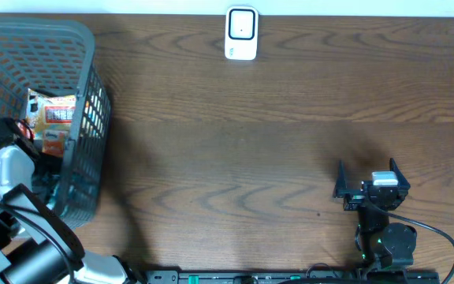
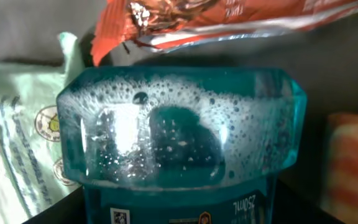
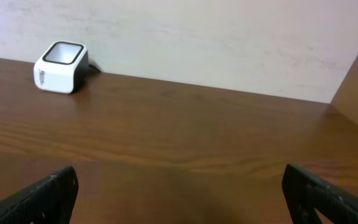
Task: Scan the item barcode
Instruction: 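Grasp the teal mouthwash bottle with the left gripper and lift, then carry the bottle to the table centre and release it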
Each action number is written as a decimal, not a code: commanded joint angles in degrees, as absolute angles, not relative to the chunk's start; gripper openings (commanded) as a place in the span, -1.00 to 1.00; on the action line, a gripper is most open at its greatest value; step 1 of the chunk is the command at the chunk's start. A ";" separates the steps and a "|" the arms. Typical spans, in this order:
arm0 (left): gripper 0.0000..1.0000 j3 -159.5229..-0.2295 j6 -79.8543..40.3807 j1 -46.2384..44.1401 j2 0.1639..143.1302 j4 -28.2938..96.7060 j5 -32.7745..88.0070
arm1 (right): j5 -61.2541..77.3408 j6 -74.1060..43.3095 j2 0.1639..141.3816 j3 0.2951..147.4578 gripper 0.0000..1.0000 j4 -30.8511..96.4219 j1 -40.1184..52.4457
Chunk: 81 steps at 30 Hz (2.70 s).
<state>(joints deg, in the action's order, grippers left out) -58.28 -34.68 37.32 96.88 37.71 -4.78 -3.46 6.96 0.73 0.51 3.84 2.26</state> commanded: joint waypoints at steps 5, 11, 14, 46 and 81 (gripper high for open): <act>0.07 -57.58 -34.26 37.06 82.46 39.03 -3.01 | -3.95 7.55 0.49 0.32 0.98 3.86 1.80; 0.07 -57.58 -35.35 37.06 70.67 38.46 -3.01 | -3.95 7.57 0.49 0.32 0.98 3.86 1.80; 0.07 -57.63 -38.57 37.06 64.79 37.54 -2.48 | -3.95 7.57 0.49 0.32 0.98 3.86 1.80; 0.08 -57.60 -46.72 1.28 59.81 21.96 27.35 | -3.95 7.57 0.49 0.32 0.98 3.86 1.80; 0.68 -62.15 -31.88 -33.19 90.39 26.83 -0.51 | -3.95 7.55 0.60 0.32 0.99 3.86 1.80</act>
<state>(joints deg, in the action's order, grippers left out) -57.67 -36.67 -33.12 94.56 24.60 0.99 -3.49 6.96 0.73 0.51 3.81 2.26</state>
